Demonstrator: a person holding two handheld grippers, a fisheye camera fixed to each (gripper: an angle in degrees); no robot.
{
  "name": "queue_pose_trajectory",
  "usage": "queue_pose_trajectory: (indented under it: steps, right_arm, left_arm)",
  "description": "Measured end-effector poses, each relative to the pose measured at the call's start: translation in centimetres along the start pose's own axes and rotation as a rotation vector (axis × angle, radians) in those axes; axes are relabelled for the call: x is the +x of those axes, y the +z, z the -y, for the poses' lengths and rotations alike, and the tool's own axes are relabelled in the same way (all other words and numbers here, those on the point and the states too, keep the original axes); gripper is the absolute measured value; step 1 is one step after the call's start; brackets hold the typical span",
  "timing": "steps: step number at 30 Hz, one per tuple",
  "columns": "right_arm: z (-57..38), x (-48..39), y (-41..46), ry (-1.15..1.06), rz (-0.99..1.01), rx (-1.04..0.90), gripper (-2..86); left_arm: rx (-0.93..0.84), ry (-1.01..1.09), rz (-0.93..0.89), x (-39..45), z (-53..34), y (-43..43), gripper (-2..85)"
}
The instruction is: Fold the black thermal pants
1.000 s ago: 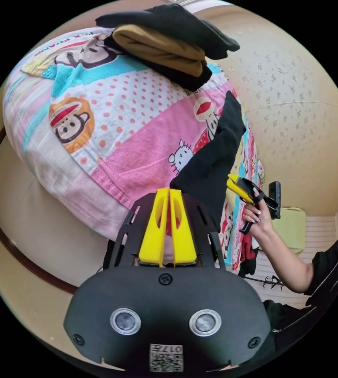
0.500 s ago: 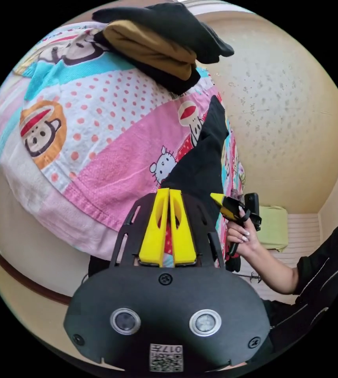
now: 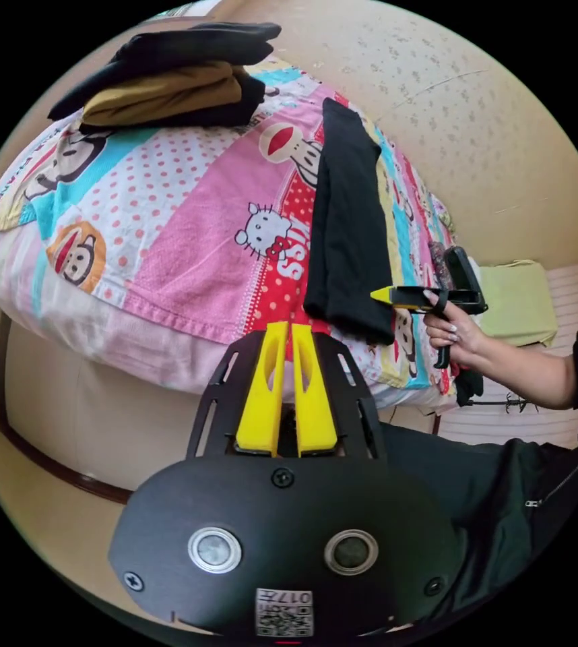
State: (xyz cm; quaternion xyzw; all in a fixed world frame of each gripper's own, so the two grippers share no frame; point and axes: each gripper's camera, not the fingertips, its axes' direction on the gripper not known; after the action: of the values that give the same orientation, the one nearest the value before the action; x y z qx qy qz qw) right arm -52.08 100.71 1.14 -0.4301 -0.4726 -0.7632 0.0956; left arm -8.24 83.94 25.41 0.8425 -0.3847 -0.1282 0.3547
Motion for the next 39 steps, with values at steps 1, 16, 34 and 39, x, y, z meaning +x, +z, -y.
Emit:
queue_pose_trajectory:
  steps: [1, 16, 34, 39]
  right_arm:
    - [-0.3, -0.2, 0.0, -0.008, -0.005, 0.0, 4.0]
    - [-2.9, -3.9, 0.2, -0.092, -0.158, -0.039, 4.9]
    - [-8.1, 1.2, -1.4, 0.036, 0.319, 0.158, 16.3]
    - [-9.8, 1.0, 0.3, 0.072, 0.432, 0.272, 15.0]
  left_arm:
    - [0.038, 0.018, -0.058, -0.8, 0.1, -1.0, 5.1]
    - [0.087, 0.15, -0.255, -7.1, 5.5, -4.0, 9.6]
    - [-0.171, 0.217, -0.305, -23.6, 5.5, 1.9, 18.7]
    - [-0.268, 0.167, -0.434, -28.2, 4.8, 3.9, 16.4]
